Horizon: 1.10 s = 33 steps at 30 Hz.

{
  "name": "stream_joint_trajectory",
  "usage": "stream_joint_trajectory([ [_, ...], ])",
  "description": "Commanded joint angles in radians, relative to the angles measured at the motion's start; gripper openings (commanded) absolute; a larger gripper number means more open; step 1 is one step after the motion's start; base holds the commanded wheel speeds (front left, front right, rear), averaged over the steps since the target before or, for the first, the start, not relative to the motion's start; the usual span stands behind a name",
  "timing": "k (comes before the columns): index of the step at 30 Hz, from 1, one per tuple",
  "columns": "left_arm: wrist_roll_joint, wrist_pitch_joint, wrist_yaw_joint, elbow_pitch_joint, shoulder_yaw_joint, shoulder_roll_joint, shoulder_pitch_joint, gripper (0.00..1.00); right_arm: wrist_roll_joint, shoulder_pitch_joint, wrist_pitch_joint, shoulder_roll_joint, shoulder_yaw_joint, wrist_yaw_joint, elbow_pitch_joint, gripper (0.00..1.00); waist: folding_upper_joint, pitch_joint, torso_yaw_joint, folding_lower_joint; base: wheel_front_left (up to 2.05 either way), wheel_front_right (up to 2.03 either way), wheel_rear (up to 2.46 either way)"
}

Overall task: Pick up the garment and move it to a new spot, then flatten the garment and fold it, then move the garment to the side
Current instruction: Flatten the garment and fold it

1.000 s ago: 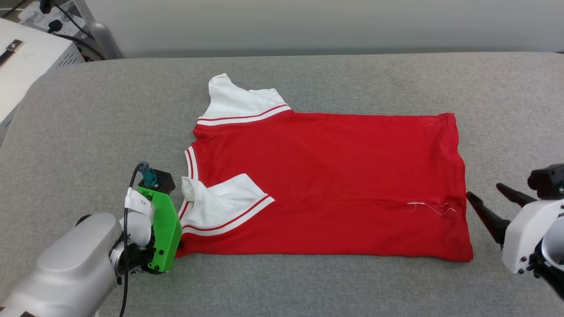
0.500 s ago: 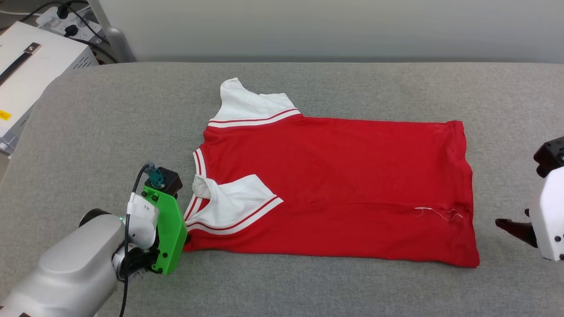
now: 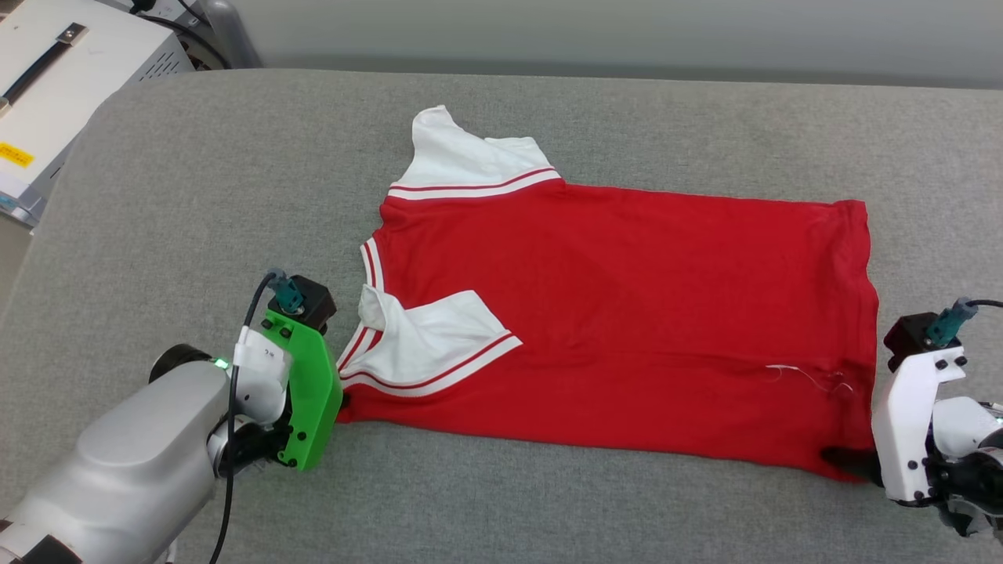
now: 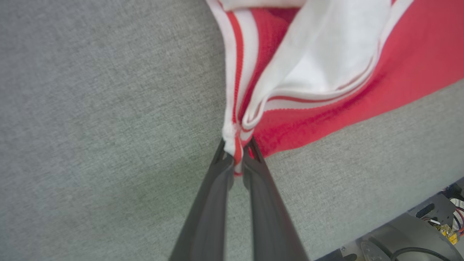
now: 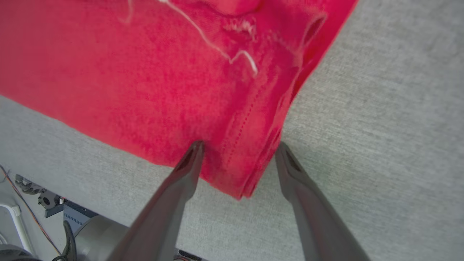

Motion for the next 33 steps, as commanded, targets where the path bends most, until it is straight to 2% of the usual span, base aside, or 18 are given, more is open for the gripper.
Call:
stream_joint_trajectory([
  [1, -0.006, -0.007, 0.001, 0.005, -0.007, -0.003, -0.02, 0.0, -0.014, 0.023, -0.018, 0.012, 0.024, -0.001, 0.024, 1.0, 0.0049, 0.008, 0.003, -0.0001, 0.0, 0.0, 0.0],
  [6, -0.019, -0.018, 0.001, 0.014, -0.024, -0.005, -0.024, 0.0, -0.013, 0.041, -0.081, 0.028, 0.081, -0.001, 0.079, 1.0, 0.0049, 0.011, 0.002, -0.0001, 0.0, 0.0, 0.0],
  [7, -0.021, -0.02, 0.001, 0.016, -0.028, -0.004, -0.024, 0.0, -0.011, 0.039, -0.096, 0.027, 0.088, -0.001, 0.082, 0.34, 0.0049, 0.009, 0.001, -0.0001, 0.0, 0.0, 0.0],
  [8, -0.023, -0.022, 0.001, 0.018, -0.032, -0.004, -0.022, 0.0, -0.009, 0.037, -0.11, 0.025, 0.093, -0.001, 0.084, 0.0, 0.0049, 0.005, -0.001, -0.0001, 0.0, 0.0, 0.0],
  [15, -0.058, -0.053, 0.001, 0.019, -0.055, 0.014, 0.011, 0.0, 0.019, 0.024, -0.206, -0.037, 0.111, -0.001, 0.062, 0.0, 0.0049, -0.065, -0.016, -0.0001, 0.0, 0.0, 0.0],
  [16, -0.066, -0.061, 0.001, -0.003, -0.063, 0.034, 0.026, 0.0, 0.025, 0.037, -0.222, -0.069, 0.106, -0.001, 0.026, 0.0, 0.0049, -0.089, -0.019, -0.0001, 0.0, 0.0, 0.0],
  [23, -0.084, -0.079, 0.001, -0.077, -0.078, 0.092, 0.08, 0.0, 0.049, 0.11, -0.222, -0.137, 0.063, -0.001, -0.07, 0.0, 0.0049, -0.114, -0.023, -0.0001, 0.0, 0.0, 0.0],
  [28, -0.087, -0.083, 0.006, -0.105, -0.088, 0.101, 0.117, 0.0, 0.043, 0.164, -0.205, -0.14, 0.041, -0.001, -0.086, 0.0, 0.0049, -0.106, -0.024, -0.0001, 0.0, 0.0, 0.0],
  [33, -0.096, -0.09, 0.017, -0.079, -0.091, 0.081, 0.142, 0.0, 0.02, 0.18, -0.2, -0.101, 0.033, -0.001, -0.053, 0.0, 0.0049, -0.09, -0.025, -0.0001, 0.0, 0.0, 0.0],
])
